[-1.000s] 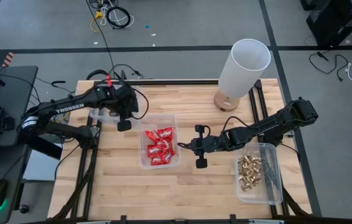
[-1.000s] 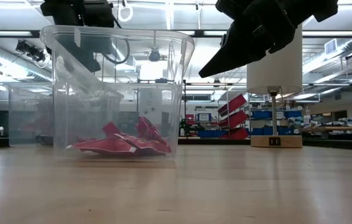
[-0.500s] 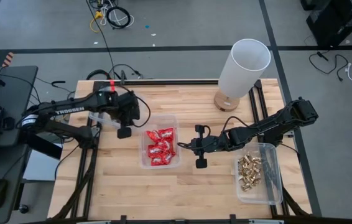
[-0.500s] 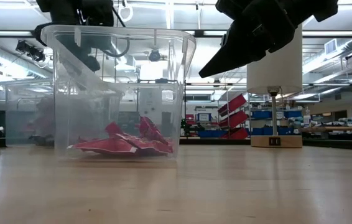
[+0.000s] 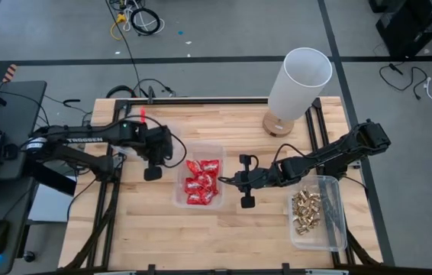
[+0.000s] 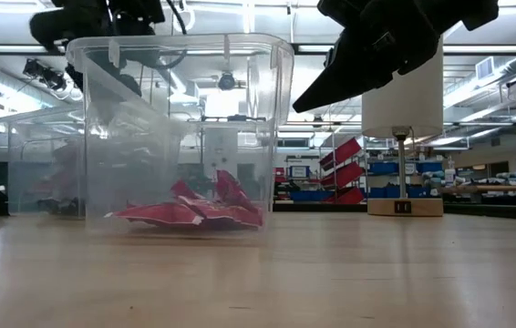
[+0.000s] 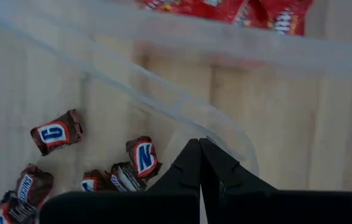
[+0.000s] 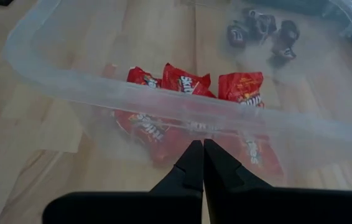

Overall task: Sort candy
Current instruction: Adjust the top left transparent bin

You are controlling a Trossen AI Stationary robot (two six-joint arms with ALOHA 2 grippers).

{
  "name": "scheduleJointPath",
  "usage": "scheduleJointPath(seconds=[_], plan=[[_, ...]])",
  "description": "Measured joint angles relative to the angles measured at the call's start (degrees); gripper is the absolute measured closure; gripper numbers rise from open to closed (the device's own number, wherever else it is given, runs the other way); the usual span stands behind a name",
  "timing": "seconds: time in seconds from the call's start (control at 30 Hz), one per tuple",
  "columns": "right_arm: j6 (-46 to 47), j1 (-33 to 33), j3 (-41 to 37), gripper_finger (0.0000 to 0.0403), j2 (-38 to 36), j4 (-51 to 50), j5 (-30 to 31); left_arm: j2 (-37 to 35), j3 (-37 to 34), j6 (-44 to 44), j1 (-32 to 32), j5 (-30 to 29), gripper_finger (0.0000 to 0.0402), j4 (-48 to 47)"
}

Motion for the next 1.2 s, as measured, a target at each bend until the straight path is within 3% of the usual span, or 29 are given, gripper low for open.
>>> scheduleJointPath(seconds=[0.8,1.2], plan=[[0.6,0.3,0.0,0.0403,0.0,-2.7,0.3,0.0,0.0,-10.3,-18.1,1.1,0.0402,0.0],[0.6,0.3,0.0,0.0403,0.0,-2.8,0.4,0.0,1.7,-12.9,-20.6,2.6,0.0402,-2.5]])
